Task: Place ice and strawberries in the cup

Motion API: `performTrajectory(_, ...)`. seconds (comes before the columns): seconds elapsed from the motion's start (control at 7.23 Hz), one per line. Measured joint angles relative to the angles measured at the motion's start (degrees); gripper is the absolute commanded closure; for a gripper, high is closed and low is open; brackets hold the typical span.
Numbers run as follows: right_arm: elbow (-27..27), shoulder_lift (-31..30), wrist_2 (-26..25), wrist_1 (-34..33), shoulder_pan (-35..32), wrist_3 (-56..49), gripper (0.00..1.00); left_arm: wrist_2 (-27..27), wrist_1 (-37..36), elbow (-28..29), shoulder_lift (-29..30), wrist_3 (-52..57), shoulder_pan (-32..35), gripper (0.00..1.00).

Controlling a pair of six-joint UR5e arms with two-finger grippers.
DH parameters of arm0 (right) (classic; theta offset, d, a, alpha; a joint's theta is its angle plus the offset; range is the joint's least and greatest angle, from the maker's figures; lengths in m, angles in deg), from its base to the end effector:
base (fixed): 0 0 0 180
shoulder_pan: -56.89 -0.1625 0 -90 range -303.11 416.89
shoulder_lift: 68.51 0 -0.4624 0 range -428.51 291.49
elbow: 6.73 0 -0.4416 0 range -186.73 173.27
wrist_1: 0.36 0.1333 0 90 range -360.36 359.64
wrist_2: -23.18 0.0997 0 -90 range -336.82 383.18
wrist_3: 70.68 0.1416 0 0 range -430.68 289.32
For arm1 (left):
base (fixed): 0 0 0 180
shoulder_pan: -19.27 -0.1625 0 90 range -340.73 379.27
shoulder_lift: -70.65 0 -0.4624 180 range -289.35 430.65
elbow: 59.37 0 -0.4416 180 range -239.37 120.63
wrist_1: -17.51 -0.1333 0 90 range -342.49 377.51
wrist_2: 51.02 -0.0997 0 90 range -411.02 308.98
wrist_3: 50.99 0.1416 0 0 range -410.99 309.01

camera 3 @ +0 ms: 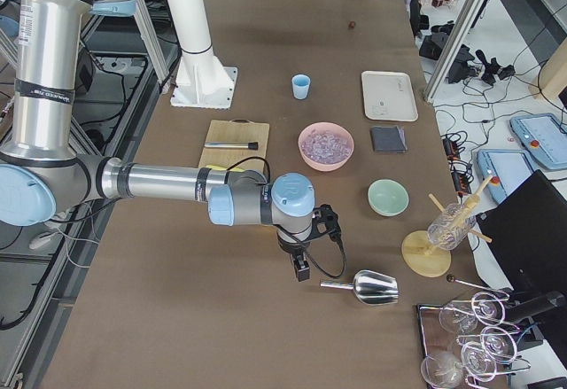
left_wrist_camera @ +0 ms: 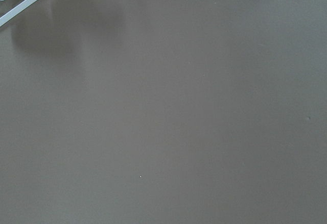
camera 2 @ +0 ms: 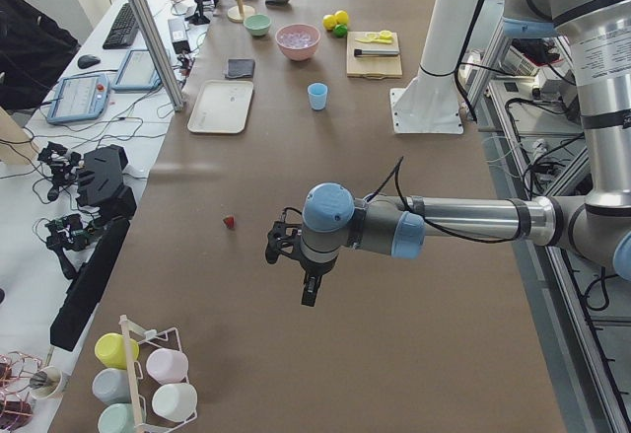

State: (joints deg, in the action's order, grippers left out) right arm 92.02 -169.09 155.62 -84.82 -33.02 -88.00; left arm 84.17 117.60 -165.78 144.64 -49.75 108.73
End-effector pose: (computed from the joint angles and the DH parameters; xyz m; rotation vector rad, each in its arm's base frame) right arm 0.0370 -0.4628 0.7290 0.1727 -0.7260 -0.3137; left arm -0.0288 -0.4305 0.6839 0.1783 0.7856 0.1016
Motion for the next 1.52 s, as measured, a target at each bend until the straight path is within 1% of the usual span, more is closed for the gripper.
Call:
performTrajectory(0.28, -0.07, -0.05, 0.14, 0.0, 0.0, -0.07, 0.01, 0.0, 0.02, -0.09, 0.21, 0.02, -0.06, 0.03)
performTrajectory(0.83, 0.09, -0.17, 0.93, -0.02, 0.0, -0.05, 0.01, -0.02, -0.06, -0.21, 0.19, -0.14, -0.14, 0.02)
performTrajectory(1.11, 0.12, -0.4, 4.07, -0.02, 0.0, 0.23, 0.0, -0.02, -0.06, -0.33, -0.07, -0.38, -0.15, 0.02)
performTrajectory(1.25, 0.26, -0.22, 4.68, 0.03, 0.11, 0.7, 0.0, -0.02, -0.05, -0.4, -0.15, -0.47, -0.12, 0.02)
performTrajectory(1.52, 1.47, 0.53, 3.65, 0.9, 2.07, 3.84, 0.0, -0.02, 0.0, -0.49, -0.23, -0.6, -0.09, 0.02)
